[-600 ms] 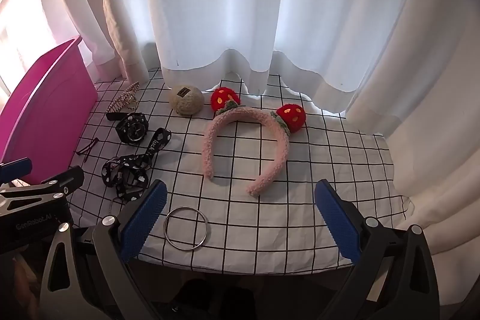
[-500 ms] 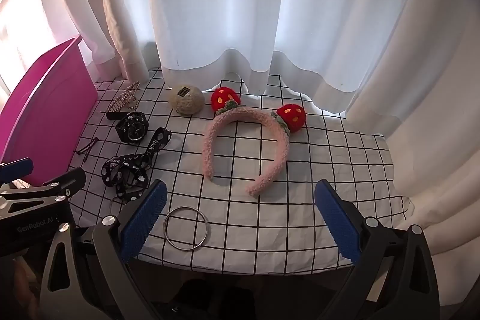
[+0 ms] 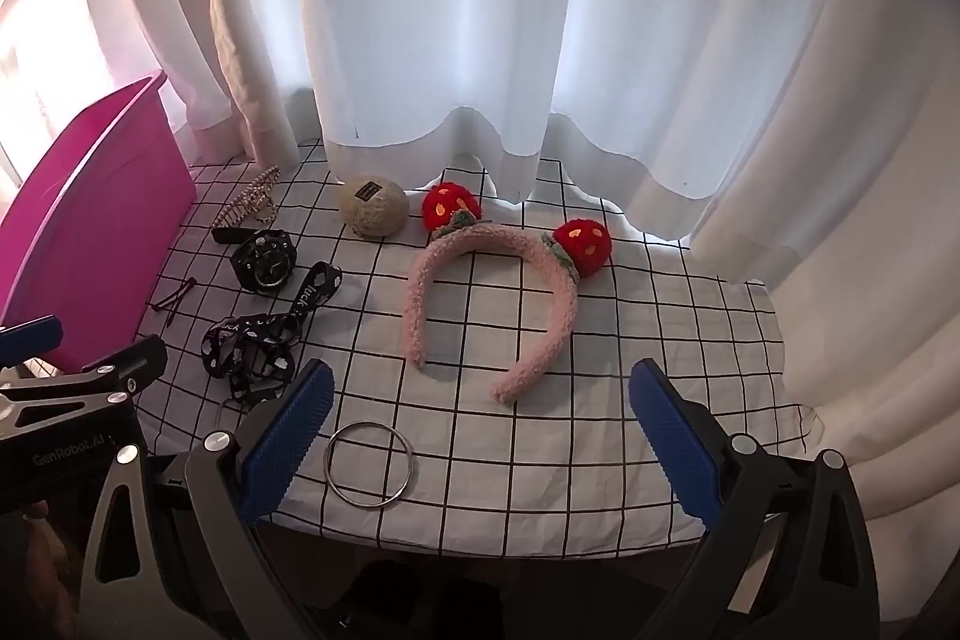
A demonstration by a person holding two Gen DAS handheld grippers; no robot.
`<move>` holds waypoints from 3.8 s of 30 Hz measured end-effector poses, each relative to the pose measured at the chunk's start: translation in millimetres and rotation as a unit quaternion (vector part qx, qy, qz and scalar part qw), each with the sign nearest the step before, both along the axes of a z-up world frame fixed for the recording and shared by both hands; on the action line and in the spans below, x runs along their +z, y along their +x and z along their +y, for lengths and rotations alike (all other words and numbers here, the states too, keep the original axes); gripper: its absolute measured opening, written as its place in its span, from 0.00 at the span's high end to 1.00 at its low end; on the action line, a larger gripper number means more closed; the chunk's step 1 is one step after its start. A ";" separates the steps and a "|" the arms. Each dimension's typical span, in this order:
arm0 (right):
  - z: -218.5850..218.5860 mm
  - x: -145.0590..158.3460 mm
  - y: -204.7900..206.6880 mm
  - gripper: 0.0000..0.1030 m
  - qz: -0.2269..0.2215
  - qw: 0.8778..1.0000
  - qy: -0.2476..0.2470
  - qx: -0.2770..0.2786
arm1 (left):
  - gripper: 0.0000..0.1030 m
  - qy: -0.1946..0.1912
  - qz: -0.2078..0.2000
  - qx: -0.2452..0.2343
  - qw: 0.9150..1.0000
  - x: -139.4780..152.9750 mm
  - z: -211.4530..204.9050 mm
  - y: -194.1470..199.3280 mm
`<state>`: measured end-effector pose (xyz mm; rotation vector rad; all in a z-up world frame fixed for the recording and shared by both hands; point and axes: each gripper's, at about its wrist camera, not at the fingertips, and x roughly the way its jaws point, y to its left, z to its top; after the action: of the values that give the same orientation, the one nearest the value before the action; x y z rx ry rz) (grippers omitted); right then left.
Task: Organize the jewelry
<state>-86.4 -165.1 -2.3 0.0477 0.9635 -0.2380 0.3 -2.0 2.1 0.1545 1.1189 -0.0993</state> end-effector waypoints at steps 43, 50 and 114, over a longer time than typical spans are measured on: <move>8.1 -0.8 12.2 0.09 0.025 1.000 -0.006 0.011 | 0.06 0.005 -0.002 0.011 1.000 0.8 3.3 5.6; 6.5 0.0 12.1 0.09 0.024 1.000 -0.002 0.008 | 0.06 0.006 -0.002 0.013 1.000 0.2 3.4 5.6; 55.3 -164.1 17.0 0.09 0.129 0.989 0.030 0.067 | 0.06 -0.027 0.068 -0.024 0.997 -138.8 49.9 7.9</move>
<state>-69.5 -109.7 -166.4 0.0071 1.2274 -0.0923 8.2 47.9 -136.7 0.1280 1.2467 -0.1851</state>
